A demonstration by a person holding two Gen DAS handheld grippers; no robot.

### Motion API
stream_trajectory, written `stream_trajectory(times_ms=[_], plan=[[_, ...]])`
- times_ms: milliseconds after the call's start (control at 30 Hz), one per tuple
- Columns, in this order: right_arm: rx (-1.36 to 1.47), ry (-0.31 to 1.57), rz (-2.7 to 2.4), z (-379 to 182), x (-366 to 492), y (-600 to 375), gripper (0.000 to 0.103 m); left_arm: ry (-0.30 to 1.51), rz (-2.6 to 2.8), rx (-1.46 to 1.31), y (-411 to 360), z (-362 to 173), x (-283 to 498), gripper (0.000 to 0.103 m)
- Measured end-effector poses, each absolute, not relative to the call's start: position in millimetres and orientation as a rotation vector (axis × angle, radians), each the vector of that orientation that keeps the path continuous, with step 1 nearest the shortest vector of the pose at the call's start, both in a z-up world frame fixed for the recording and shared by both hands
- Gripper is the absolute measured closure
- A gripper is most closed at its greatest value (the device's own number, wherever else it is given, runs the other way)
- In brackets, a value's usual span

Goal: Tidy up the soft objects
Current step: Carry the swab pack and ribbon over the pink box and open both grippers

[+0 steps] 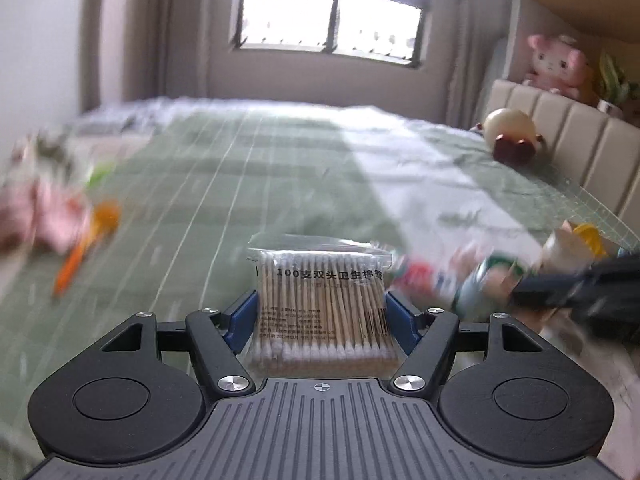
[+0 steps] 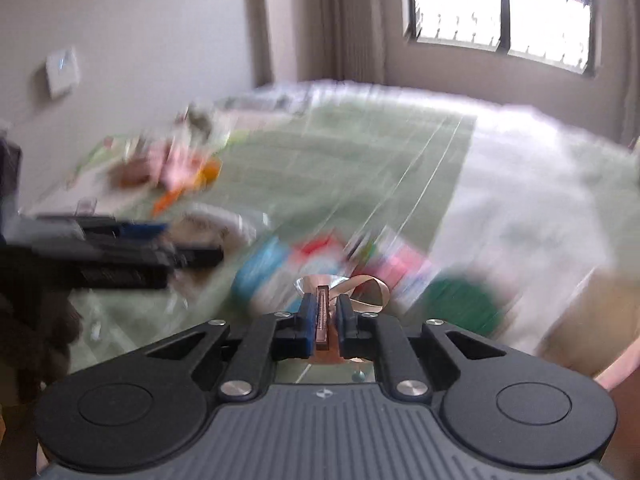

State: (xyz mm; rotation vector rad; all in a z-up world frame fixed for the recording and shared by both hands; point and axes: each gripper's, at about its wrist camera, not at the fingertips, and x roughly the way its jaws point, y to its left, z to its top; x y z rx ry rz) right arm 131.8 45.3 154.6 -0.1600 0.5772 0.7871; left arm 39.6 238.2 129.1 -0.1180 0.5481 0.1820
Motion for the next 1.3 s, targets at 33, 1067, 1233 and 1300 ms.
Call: stream_trajectory(times_ms=[33, 1067, 1233, 1300], plan=[[-0.153, 0.548, 0.768, 168.1, 138.9, 34.1, 0.092, 0.533, 0.173, -0.086, 229.3, 139.1, 52.3, 0.029], [0.252, 0.781, 0.397, 89.7, 272.1, -292.5, 0.089, 0.767, -0.41, -0.019, -98.0, 87.3, 260.7, 0.029], [0.289, 0.748, 0.411, 94.7, 264.2, -287.5, 0.05, 0.747, -0.437, -0.069, -80.5, 101.2, 261.9, 0.031], [0.276, 0.725, 0.397, 102.7, 258.7, -284.5, 0.049, 0.742, -0.431, -0.035, -80.5, 104.1, 256.7, 0.031]])
